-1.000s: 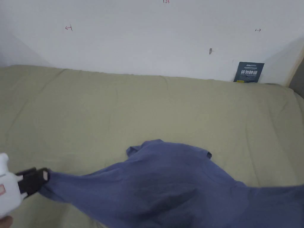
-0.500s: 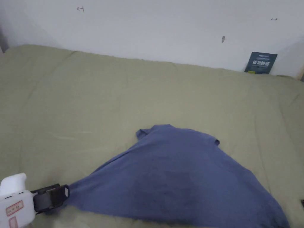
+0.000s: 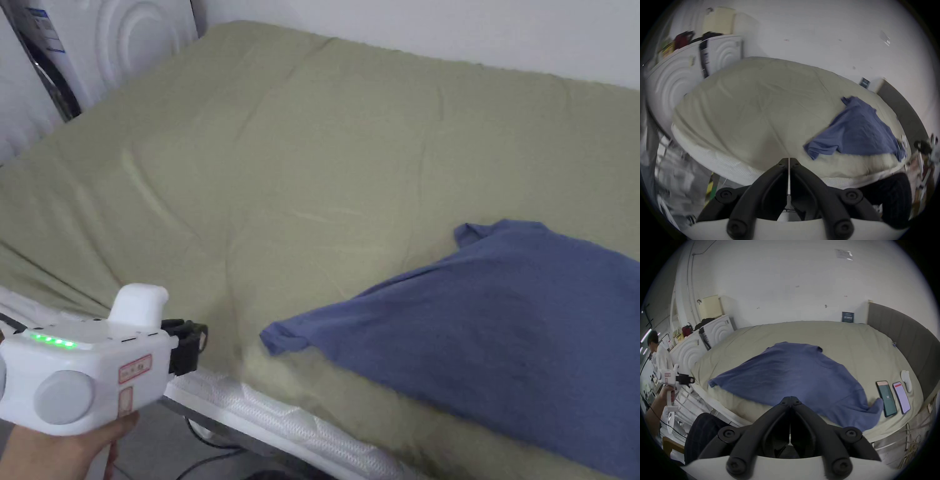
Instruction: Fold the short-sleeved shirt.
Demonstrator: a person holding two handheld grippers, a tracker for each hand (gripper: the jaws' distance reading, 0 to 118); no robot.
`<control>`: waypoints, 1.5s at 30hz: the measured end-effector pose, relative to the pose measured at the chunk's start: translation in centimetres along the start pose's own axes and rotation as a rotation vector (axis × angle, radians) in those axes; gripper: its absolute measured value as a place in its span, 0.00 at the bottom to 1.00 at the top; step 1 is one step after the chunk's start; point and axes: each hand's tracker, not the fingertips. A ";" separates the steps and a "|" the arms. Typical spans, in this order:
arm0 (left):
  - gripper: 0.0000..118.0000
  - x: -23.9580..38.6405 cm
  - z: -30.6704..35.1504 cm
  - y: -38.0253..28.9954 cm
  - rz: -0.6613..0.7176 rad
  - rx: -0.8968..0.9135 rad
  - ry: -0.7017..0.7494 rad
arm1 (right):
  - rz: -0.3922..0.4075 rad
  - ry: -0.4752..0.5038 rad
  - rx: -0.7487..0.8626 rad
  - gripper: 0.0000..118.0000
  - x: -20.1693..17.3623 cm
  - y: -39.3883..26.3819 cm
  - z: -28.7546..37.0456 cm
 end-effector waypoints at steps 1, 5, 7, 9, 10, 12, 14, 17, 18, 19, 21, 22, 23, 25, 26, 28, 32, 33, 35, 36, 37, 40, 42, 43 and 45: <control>0.07 0.2 -0.7 0.2 -0.070 -0.007 -0.025 | 0.009 0.005 -0.004 0.01 -0.7 0.1 -0.2; 0.98 3.0 -4.7 1.0 -0.185 0.018 -0.148 | 0.012 0.023 -0.022 0.01 -1.7 0.3 -1.1; 0.99 4.0 -6.8 1.1 -0.196 -0.115 -0.078 | 0.015 0.016 -0.030 0.01 -1.8 0.3 -1.4; 0.98 3.8 -8.7 1.3 -0.248 -0.158 -0.060 | 0.004 0.009 -0.038 0.01 -1.7 0.2 -1.5; 0.98 4.2 -9.5 1.3 -0.272 -0.167 -0.064 | -0.002 0.005 -0.043 0.01 -1.6 0.2 -1.6; 0.98 4.3 -10.6 1.4 -0.310 -0.199 -0.072 | -0.011 -0.003 -0.053 0.01 -1.5 0.1 -1.8; 0.97 4.9 -11.2 1.5 -0.353 -0.185 -0.052 | -0.022 -0.013 -0.063 0.01 -1.2 0.0 -2.0; 0.73 4.9 -11.4 2.1 -0.365 -0.179 -0.077 | -0.034 -0.020 -0.071 0.01 -1.3 0.4 -2.1; 0.57 4.9 -11.3 2.2 -0.354 -0.173 -0.094 | -0.034 -0.025 -0.071 0.01 -1.4 0.5 -2.1; 0.54 4.9 -11.3 2.2 -0.352 -0.174 -0.094 | -0.034 -0.024 -0.072 0.01 -1.4 0.5 -2.1; 0.49 4.9 -11.5 2.4 -0.368 -0.188 -0.079 | -0.037 -0.019 -0.073 0.01 -1.6 0.7 -2.2; 0.38 4.6 -11.4 2.6 -0.363 -0.190 -0.087 | -0.036 -0.017 -0.074 0.01 -1.8 0.9 -2.3; 0.21 4.3 -11.1 2.8 -0.350 -0.191 -0.095 | -0.033 -0.012 -0.076 0.01 -1.9 1.0 -2.4; 0.13 4.4 -10.6 3.0 -0.319 -0.165 -0.098 | -0.027 -0.005 -0.073 0.01 -2.2 1.3 -2.5; 0.13 4.2 -10.2 3.1 -0.305 -0.150 -0.094 | -0.021 -0.002 -0.069 0.01 -2.3 1.6 -2.6; 0.10 4.5 -9.6 3.4 -0.274 -0.142 -0.114 | -0.014 0.012 -0.067 0.01 -2.5 2.2 -2.9; 0.08 5.6 -8.7 3.4 -0.263 -0.140 -0.118 | 0.026 0.037 -0.099 0.01 -2.5 4.6 -5.0; 0.08 5.8 -8.5 3.4 -0.263 -0.125 -0.109 | 0.043 0.039 -0.106 0.01 -2.1 5.4 -6.1; 0.07 5.8 -8.4 3.5 -0.242 -0.121 -0.119 | 0.099 0.033 -0.127 0.01 -1.0 7.5 -8.8; 0.07 6.2 -8.4 3.5 -0.227 -0.122 -0.115 | 0.153 0.006 -0.141 0.01 -0.2 9.1 -10.7; 0.07 6.3 -8.3 3.4 -0.220 -0.119 -0.108 | 0.184 -0.022 -0.147 0.01 0.8 10.6 -12.6; 0.07 6.7 -8.1 3.1 -0.222 -0.102 -0.094 | 0.222 -0.009 -0.189 0.01 3.8 15.7 -18.9; 0.07 6.8 -8.0 2.9 -0.203 -0.110 -0.103 | 0.253 -0.039 -0.207 0.02 5.2 18.9 -23.6; 0.07 6.9 -7.9 2.8 -0.197 -0.103 -0.098 | 0.257 -0.036 -0.234 0.02 5.9 20.4 -26.0; 0.07 7.8 -7.7 2.7 -0.189 -0.112 -0.093 | 0.268 -0.004 -0.309 0.16 6.9 23.0 -30.7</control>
